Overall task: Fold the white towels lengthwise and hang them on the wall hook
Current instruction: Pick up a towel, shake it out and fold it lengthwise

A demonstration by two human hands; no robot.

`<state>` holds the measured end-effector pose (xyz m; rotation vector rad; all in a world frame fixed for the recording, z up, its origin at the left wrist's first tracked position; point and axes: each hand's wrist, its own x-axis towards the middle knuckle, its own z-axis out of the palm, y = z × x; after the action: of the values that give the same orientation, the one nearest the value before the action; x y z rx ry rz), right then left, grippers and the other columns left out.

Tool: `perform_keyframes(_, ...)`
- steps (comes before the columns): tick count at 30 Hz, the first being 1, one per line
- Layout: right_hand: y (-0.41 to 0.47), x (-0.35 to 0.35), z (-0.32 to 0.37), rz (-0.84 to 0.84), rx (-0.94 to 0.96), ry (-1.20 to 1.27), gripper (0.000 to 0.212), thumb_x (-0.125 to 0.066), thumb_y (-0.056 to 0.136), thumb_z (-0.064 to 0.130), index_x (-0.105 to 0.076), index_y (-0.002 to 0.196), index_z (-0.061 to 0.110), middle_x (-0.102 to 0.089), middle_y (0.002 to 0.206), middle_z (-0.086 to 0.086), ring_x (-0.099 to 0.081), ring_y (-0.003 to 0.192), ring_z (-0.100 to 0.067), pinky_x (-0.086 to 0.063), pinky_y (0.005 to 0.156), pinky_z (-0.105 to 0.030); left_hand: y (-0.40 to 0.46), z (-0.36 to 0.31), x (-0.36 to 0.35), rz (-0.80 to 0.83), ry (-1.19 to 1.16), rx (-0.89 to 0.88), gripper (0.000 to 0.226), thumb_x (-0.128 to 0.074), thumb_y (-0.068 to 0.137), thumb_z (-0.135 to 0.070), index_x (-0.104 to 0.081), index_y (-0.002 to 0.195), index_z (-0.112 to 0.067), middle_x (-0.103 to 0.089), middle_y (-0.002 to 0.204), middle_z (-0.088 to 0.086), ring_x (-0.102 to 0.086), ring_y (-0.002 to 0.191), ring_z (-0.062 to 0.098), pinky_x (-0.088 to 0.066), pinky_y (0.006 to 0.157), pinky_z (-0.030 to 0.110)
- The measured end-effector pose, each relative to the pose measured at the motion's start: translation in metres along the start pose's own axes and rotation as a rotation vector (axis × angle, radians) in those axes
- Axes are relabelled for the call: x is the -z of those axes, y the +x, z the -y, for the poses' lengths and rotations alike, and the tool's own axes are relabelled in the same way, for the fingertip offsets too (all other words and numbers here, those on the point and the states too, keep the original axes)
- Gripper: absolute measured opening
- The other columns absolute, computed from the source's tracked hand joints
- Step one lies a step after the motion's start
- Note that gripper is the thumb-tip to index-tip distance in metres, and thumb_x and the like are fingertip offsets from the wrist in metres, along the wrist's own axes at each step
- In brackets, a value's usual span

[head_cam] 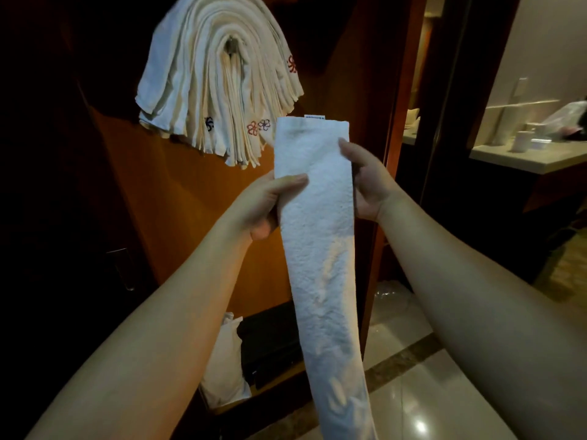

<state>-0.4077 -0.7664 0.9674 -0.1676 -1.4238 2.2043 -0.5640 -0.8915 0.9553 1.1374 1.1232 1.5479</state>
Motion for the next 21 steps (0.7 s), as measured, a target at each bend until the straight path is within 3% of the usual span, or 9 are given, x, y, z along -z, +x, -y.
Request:
perform_keyframes(2, -0.01, 0.019, -0.018, 0.049, -0.072, 0.064, 0.059, -0.076, 0.079, 0.057, -0.074, 0.122, 0.017, -0.066, 0.132, -0.016, -0.063, 0.123, -0.034, -0.057, 0.091, -0.047, 0.002, -0.004, -0.007, -0.033, -0.024, -0.006, 0.05, -0.07, 0.091, -0.017, -0.054, 0.137, -0.008, -0.069, 0.125, 0.014, -0.066, 0.115, 0.033, -0.057, 0.09, 0.046)
perform_keyframes(4, -0.019, 0.034, -0.044, 0.087, -0.159, 0.093, 0.071, -0.092, 0.06, 0.053, -0.077, 0.117, 0.015, -0.068, 0.13, -0.015, -0.065, 0.121, -0.031, -0.057, 0.091, -0.046, 0.004, -0.009, -0.012, -0.095, -0.05, -0.008, 0.045, -0.068, 0.092, -0.015, -0.055, 0.135, -0.009, -0.072, 0.119, 0.014, -0.07, 0.109, 0.033, -0.059, 0.084, 0.047)
perform_keyframes(6, -0.023, 0.043, -0.07, 0.092, -0.215, -0.041, 0.064, -0.1, 0.05, 0.041, -0.081, 0.105, 0.016, -0.074, 0.116, -0.012, -0.072, 0.107, -0.024, -0.06, 0.083, -0.039, 0.006, -0.016, -0.014, -0.16, -0.068, 0.003, 0.041, -0.069, 0.091, -0.014, -0.056, 0.13, -0.011, -0.075, 0.109, 0.011, -0.073, 0.099, 0.031, -0.061, 0.075, 0.045)
perform_keyframes(10, -0.023, 0.04, -0.09, -0.007, -0.213, -0.417, 0.04, -0.09, 0.066, 0.027, -0.078, 0.102, 0.012, -0.072, 0.104, -0.008, -0.068, 0.095, -0.02, -0.053, 0.086, -0.031, 0.012, -0.028, -0.014, -0.271, -0.019, 0.019, 0.036, -0.075, 0.087, -0.015, -0.06, 0.119, -0.017, -0.078, 0.095, 0.005, -0.076, 0.086, 0.023, -0.061, 0.065, 0.042)
perform_keyframes(13, -0.024, 0.031, -0.082, -0.01, -0.226, -0.543, 0.028, -0.078, 0.069, 0.025, -0.063, 0.084, 0.006, -0.052, 0.075, -0.006, -0.045, 0.07, -0.019, -0.036, 0.064, -0.031, 0.02, -0.038, -0.011, -0.355, 0.04, 0.017, 0.037, -0.077, 0.085, -0.016, -0.062, 0.118, -0.016, -0.078, 0.098, 0.005, -0.076, 0.087, 0.025, -0.062, 0.071, 0.045)
perform_keyframes(15, -0.024, 0.029, -0.078, 0.001, -0.221, -0.513, 0.02, -0.075, 0.067, 0.022, -0.064, 0.075, 0.007, -0.056, 0.071, -0.003, -0.049, 0.066, -0.017, -0.038, 0.058, -0.027, 0.026, -0.044, -0.009, -0.406, 0.043, 0.04, 0.036, -0.079, 0.083, -0.017, -0.061, 0.115, -0.016, -0.075, 0.105, 0.009, -0.074, 0.094, 0.029, -0.061, 0.08, 0.051)
perform_keyframes(17, -0.025, 0.03, -0.079, 0.029, -0.213, -0.37, 0.024, -0.08, 0.069, 0.019, -0.077, 0.092, 0.013, -0.074, 0.093, -0.004, -0.071, 0.084, -0.021, -0.056, 0.068, -0.028, 0.031, -0.051, -0.01, -0.455, 0.0, 0.062, 0.04, -0.08, 0.083, -0.018, -0.057, 0.115, -0.013, -0.071, 0.11, 0.011, -0.071, 0.098, 0.03, -0.059, 0.084, 0.053)
perform_keyframes(19, -0.028, 0.031, -0.084, 0.036, -0.258, -0.282, 0.048, -0.085, 0.066, 0.02, -0.073, 0.112, 0.013, -0.076, 0.109, -0.009, -0.073, 0.099, -0.023, -0.06, 0.083, -0.034, 0.037, -0.058, -0.01, -0.509, -0.047, 0.07, 0.049, -0.08, 0.083, -0.018, -0.053, 0.122, -0.008, -0.069, 0.111, 0.012, -0.069, 0.098, 0.03, -0.059, 0.083, 0.052)
perform_keyframes(21, -0.034, 0.028, -0.088, 0.047, -0.304, -0.284, 0.05, -0.081, 0.071, 0.018, -0.066, 0.118, 0.011, -0.076, 0.109, -0.009, -0.074, 0.099, -0.022, -0.061, 0.083, -0.034, 0.043, -0.066, -0.009, -0.537, -0.071, 0.067, 0.05, -0.08, 0.083, -0.016, -0.051, 0.124, -0.007, -0.068, 0.11, 0.013, -0.068, 0.097, 0.03, -0.059, 0.077, 0.049)
